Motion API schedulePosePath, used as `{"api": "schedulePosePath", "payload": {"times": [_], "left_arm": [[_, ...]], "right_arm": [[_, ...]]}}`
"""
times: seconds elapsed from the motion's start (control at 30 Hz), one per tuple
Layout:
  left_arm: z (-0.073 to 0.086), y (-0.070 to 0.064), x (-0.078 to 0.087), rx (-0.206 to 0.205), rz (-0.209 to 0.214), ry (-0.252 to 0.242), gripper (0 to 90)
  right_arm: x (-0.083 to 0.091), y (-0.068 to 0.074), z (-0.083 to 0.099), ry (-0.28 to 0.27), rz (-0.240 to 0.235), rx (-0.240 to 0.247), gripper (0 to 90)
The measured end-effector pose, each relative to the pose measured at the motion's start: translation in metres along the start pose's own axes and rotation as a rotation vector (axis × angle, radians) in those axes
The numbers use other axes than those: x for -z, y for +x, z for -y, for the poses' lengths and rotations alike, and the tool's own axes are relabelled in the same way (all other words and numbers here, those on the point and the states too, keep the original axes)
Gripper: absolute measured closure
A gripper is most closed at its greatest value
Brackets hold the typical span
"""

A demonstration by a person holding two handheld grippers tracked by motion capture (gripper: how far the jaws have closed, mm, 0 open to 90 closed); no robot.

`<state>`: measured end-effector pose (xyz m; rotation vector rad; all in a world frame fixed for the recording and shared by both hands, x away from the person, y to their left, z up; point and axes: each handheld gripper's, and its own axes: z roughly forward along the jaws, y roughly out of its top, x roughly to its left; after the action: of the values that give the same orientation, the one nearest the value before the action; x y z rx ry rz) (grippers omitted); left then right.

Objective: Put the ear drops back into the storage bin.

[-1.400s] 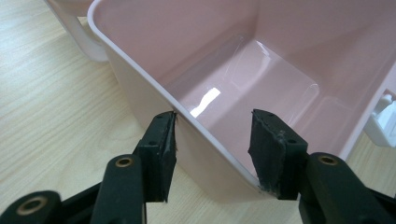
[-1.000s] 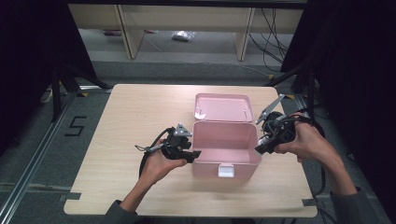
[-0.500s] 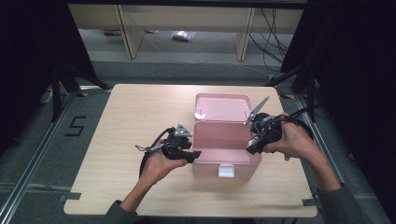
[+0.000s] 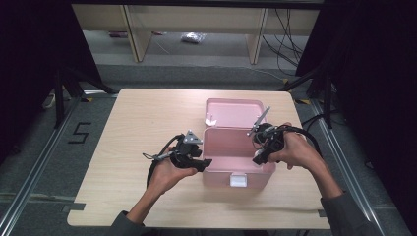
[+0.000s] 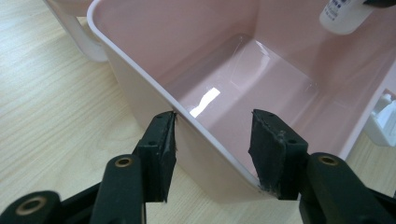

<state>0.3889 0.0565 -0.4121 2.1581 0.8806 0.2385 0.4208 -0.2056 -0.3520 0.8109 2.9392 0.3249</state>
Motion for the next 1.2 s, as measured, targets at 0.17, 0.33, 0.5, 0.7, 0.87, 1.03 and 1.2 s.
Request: {"api": "schedulePosePath", "payload": {"times": [0.17,0.33,0.5,0.7,0.87,1.03,1.2], "left_arm": [[0.000,0.000,0.000,0.002,0.000,0.000,50.3],[0.000,0.001,0.000,-0.008,0.002,0.000,50.3],[0.000,0.001,0.000,-0.007,0.004,-0.001,50.3],[0.000,0.001,0.000,-0.007,0.004,0.000,50.3],[0.000,0.001,0.000,-0.007,0.004,0.000,50.3],[0.000,0.001,0.000,-0.007,0.004,0.000,50.3],[0.000,0.001,0.000,-0.007,0.004,0.000,50.3]], "right_arm": [[-0.010,-0.002,-0.003,0.005,-0.009,0.023,60.6],[-0.017,-0.001,-0.006,0.018,-0.011,0.004,60.5],[-0.025,-0.003,-0.006,0.015,-0.007,0.008,60.6],[-0.035,-0.003,-0.006,0.003,-0.017,-0.008,60.6],[-0.043,-0.004,-0.004,0.003,-0.028,-0.012,60.6],[-0.049,-0.003,-0.003,0.017,-0.031,-0.019,60.5],[-0.052,-0.003,-0.005,0.014,-0.026,-0.008,60.5]]}}
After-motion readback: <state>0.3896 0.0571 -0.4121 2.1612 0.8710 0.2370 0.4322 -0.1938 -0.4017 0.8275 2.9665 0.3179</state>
